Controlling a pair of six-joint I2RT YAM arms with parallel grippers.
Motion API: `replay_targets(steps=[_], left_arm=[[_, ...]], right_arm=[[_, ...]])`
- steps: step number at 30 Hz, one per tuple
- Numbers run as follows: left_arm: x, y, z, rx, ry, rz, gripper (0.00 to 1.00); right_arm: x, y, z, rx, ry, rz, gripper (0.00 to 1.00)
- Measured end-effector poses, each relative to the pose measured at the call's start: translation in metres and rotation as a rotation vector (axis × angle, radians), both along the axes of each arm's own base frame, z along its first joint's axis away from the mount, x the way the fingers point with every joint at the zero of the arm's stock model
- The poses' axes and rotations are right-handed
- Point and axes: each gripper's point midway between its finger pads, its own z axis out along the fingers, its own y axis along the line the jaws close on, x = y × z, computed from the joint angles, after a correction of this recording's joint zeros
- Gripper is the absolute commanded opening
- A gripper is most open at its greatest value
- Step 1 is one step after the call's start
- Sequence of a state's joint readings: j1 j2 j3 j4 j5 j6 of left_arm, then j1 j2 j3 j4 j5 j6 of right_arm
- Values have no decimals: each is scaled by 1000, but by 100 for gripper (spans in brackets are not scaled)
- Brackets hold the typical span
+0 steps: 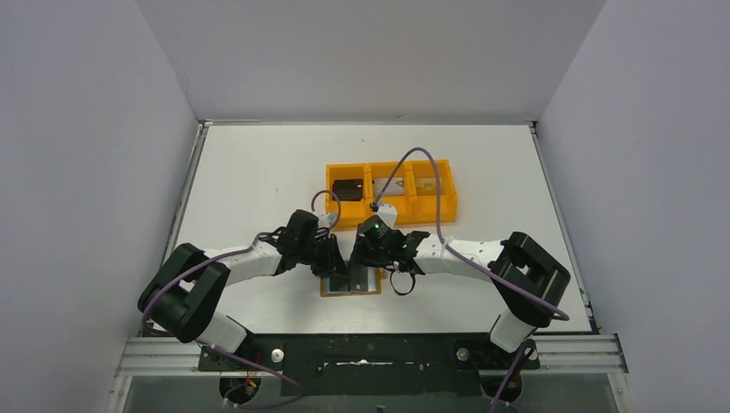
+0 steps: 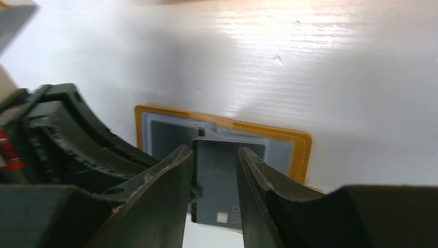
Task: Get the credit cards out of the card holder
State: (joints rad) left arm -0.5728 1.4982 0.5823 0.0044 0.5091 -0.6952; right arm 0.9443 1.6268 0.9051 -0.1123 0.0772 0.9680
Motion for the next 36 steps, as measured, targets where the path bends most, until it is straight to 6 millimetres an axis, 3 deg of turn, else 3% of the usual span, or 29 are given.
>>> replay_targets(steps=[6,14,22,36], left_arm=[[0,-1,3,-7,-6,-2,0],[-1,0,2,-3,-2,-1,0],[-1,0,3,-6,-6,-1,0],[0,2,4,-1,-13,5,0]], right_arm=[[-10,-9,-23,-121,34,27,42],[-11,-7,-23,-151,22,43,49],[-11,-2,-19,-130,18,51,49],[-15,-7,-23,-156,24,49,34]])
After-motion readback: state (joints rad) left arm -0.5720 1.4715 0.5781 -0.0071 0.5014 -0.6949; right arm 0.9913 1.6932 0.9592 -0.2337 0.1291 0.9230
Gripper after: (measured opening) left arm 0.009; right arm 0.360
